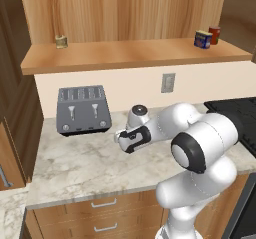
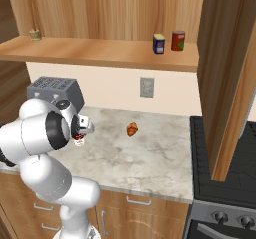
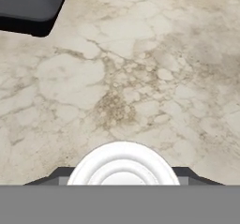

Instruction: Pick the cans from the counter and place them in their designated side in the cabinet.

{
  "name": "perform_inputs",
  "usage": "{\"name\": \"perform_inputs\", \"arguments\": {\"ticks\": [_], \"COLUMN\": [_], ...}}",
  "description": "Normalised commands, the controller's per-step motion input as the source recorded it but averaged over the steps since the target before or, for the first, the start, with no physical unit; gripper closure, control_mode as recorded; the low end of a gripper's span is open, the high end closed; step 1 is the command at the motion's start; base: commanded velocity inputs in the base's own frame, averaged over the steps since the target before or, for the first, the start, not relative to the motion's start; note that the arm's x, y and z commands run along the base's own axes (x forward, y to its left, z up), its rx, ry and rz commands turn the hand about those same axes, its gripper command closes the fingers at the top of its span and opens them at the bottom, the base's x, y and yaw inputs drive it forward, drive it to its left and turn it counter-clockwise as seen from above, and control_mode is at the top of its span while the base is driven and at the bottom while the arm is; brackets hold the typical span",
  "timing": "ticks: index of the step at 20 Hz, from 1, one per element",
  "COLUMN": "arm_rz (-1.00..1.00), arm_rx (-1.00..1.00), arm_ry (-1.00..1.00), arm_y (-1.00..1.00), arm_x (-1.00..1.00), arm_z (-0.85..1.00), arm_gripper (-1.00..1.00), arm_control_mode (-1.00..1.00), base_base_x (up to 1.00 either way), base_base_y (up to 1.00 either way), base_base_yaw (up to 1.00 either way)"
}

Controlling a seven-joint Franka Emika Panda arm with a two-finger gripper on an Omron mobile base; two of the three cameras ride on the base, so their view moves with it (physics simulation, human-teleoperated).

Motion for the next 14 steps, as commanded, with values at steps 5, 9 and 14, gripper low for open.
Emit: {"name": "perform_inputs", "arguments": {"ticks": [5,9,14], "arm_rz": [0.00,0.00,0.00], "arm_rx": [-0.01,0.00,0.00], "arm_ry": [0.00,-0.02,-0.02], "arm_y": [0.00,-0.10,-0.17], "arm_x": [0.00,0.00,0.00], "arm_z": [-0.01,0.21,0.24], "arm_gripper": [1.00,1.00,1.00], "arm_control_mode": [-1.00,-1.00,-1.00], "base_base_x": [0.00,0.00,0.00], "base_base_y": [0.00,0.00,0.00], "base_base_yaw": [0.00,0.00,0.00]}}
